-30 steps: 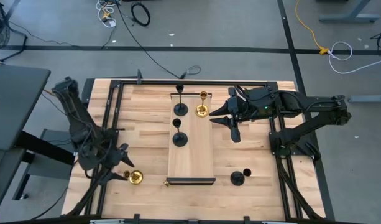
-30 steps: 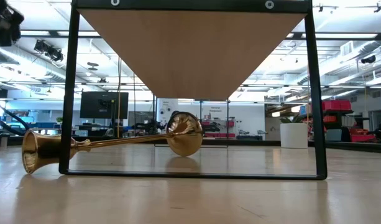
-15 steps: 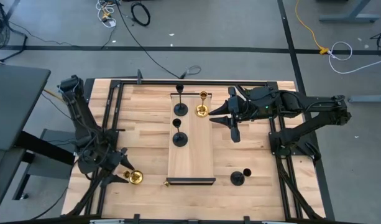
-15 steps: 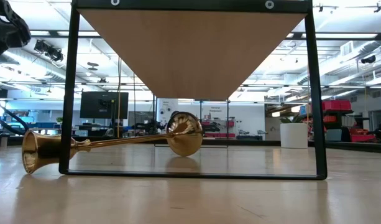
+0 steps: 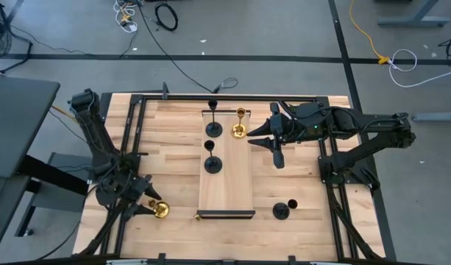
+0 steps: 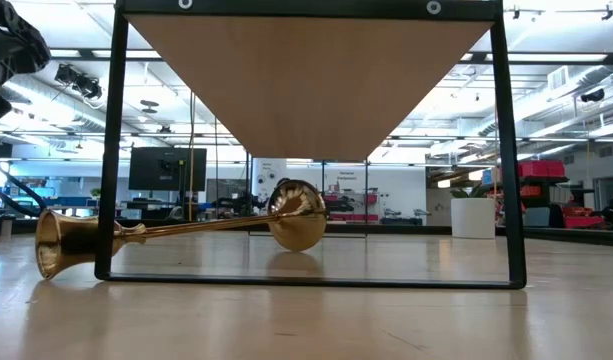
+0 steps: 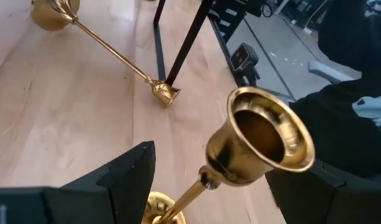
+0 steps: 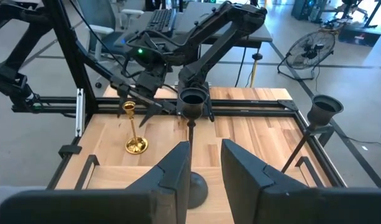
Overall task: Pick & Place candle stick holders
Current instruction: Put the golden candle holder on the shelf aligned with the black candle holder
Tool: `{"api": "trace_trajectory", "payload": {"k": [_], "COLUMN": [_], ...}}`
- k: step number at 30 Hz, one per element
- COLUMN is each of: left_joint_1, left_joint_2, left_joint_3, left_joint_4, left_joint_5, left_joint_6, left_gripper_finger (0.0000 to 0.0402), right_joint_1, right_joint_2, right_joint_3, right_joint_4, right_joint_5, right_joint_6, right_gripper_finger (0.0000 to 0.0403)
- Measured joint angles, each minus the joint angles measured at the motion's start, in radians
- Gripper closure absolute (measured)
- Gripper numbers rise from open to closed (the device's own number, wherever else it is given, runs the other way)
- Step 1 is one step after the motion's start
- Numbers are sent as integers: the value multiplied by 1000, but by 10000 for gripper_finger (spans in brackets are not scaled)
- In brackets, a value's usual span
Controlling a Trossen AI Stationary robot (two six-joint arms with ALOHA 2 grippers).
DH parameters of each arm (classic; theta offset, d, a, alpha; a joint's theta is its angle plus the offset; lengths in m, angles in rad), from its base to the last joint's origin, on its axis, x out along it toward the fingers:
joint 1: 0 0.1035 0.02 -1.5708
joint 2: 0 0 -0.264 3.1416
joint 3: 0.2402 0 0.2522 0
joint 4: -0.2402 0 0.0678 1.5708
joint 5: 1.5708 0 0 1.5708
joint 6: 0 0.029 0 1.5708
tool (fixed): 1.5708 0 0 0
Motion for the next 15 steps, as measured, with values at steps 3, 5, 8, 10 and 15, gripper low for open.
{"api": "trace_trajectory", "payload": {"k": [3, 5, 8, 10, 15], "left_joint_1": [0, 0, 0, 0, 0], "left_joint_2": [24, 44, 74, 91, 121], "left_joint_3": [0, 0, 0, 0, 0], "left_joint_4": [13, 30, 47, 63, 89], "left_joint_5": [-2, -2, -2, -2, -2], "left_joint_6": [0, 0, -1, 0, 0], "left_gripper_finger": [110, 110, 111, 116, 155], "right_joint_1": [0, 0, 0, 0, 0], "right_joint_2": [0, 0, 0, 0, 0], "right_joint_3": [0, 0, 0, 0, 0], "right_joint_4": [0, 0, 0, 0, 0], "right_joint_5": [0, 0, 0, 0, 0], "right_joint_6": [0, 0, 0, 0, 1], "right_gripper_finger": [312, 312, 312, 312, 312]}}
